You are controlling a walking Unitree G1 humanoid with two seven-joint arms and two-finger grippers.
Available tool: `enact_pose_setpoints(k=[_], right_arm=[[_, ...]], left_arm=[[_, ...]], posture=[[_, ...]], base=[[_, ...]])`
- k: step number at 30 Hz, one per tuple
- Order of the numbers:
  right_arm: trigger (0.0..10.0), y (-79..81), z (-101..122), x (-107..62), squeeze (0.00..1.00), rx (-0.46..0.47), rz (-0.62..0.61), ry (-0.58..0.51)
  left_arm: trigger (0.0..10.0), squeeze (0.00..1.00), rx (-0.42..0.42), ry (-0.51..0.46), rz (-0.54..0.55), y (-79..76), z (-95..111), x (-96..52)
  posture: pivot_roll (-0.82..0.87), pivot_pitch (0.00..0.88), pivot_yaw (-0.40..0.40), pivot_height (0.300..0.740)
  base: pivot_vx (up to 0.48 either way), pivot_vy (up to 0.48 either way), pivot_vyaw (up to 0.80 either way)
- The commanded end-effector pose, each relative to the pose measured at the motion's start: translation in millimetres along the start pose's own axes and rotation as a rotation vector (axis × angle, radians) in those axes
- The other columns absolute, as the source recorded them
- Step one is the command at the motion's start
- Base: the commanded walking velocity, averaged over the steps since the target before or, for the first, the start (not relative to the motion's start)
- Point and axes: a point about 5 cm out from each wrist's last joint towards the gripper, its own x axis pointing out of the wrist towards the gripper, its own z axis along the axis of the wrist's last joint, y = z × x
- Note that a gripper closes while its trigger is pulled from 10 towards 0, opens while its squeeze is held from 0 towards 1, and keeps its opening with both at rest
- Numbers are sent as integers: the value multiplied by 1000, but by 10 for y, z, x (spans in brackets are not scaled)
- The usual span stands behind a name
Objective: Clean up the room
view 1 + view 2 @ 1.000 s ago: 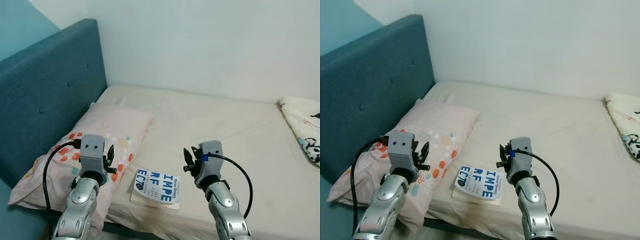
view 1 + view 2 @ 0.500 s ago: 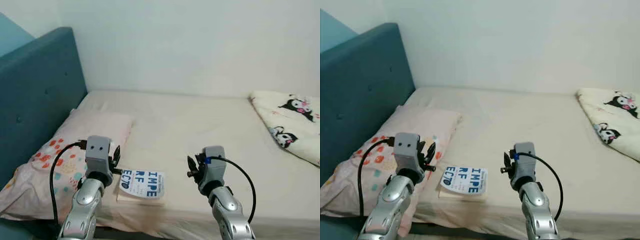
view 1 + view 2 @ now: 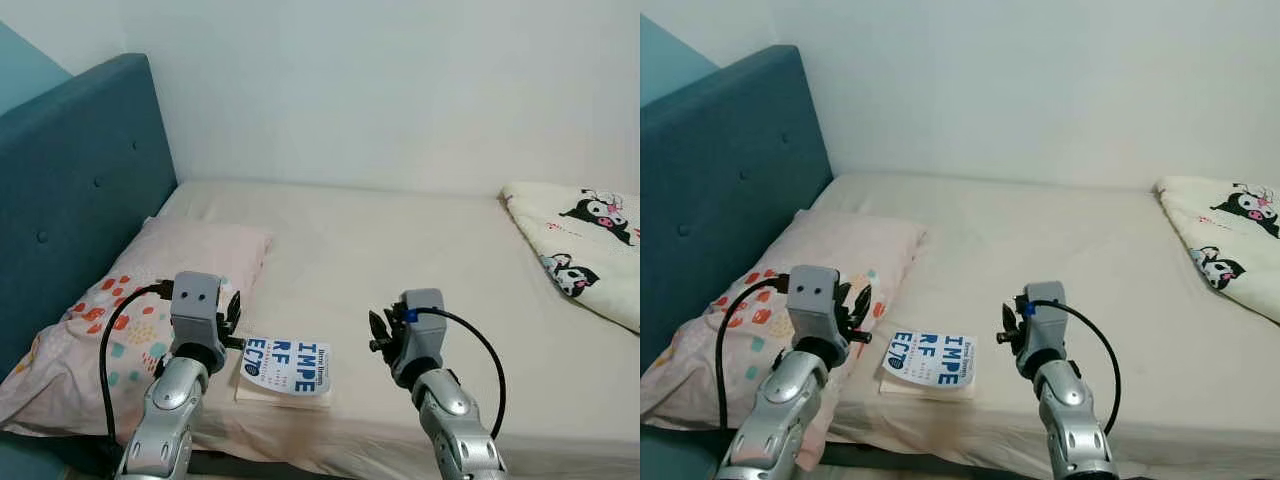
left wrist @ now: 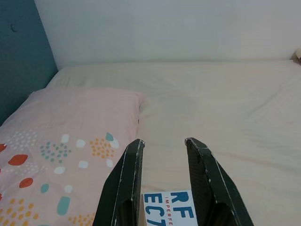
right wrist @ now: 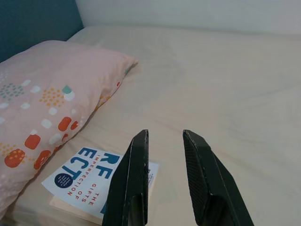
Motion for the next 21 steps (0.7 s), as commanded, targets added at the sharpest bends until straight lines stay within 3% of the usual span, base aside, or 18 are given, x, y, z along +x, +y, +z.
enact_pose_setpoints(k=[1,4,21], right_arm=[[10000,-17,-29,-3,0,8,-7,19],[10000,-15,-29,-3,0,11,-7,21],[10000,-14,-32,-11,0,31,-4,28]], left_arm=[[10000,0,-1,10,4,-3,-31,10],[10000,0,1,9,8,0,-28,11],[10000,0,1,23,-11,-25,-41,-9]], posture=[[25,41,-63,740],[26,42,-63,740],[24,48,-63,740]], base=[[0,0,0],[0,-96,0],[0,-480,0]])
